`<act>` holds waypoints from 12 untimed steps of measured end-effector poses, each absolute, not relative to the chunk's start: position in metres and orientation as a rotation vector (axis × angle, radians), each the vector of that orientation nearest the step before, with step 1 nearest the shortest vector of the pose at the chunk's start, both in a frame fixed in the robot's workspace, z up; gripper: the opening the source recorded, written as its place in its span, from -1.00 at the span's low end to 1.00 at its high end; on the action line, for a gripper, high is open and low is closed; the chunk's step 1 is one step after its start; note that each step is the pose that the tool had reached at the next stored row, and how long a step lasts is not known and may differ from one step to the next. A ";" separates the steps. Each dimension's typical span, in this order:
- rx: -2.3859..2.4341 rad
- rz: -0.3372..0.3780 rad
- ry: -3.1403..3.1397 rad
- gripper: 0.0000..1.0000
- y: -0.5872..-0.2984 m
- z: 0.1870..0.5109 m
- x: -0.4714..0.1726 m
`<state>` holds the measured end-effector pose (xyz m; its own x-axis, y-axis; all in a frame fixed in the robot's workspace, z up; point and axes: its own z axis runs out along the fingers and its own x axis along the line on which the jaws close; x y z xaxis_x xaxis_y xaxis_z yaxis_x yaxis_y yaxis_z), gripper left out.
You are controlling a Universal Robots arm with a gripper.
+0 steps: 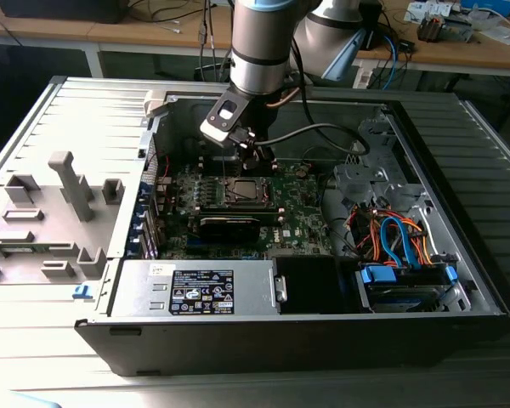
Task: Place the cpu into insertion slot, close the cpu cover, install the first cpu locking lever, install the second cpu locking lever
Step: 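Install the first cpu locking lever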
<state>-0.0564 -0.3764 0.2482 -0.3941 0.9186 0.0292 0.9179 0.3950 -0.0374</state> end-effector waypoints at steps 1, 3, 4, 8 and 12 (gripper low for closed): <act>-1.701 0.024 -2.587 -0.79 -0.376 0.248 -0.056; -1.693 0.024 -2.593 -0.79 -0.376 0.248 -0.056; -1.691 0.024 -2.594 -0.79 -0.376 0.248 -0.056; -1.681 0.024 -2.601 -0.79 -0.376 0.248 -0.056; -1.669 0.024 -2.608 -0.79 -0.376 0.248 -0.056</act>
<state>-0.0564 -0.3764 0.2482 -0.4181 0.9079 0.0291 0.9072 0.4190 -0.0374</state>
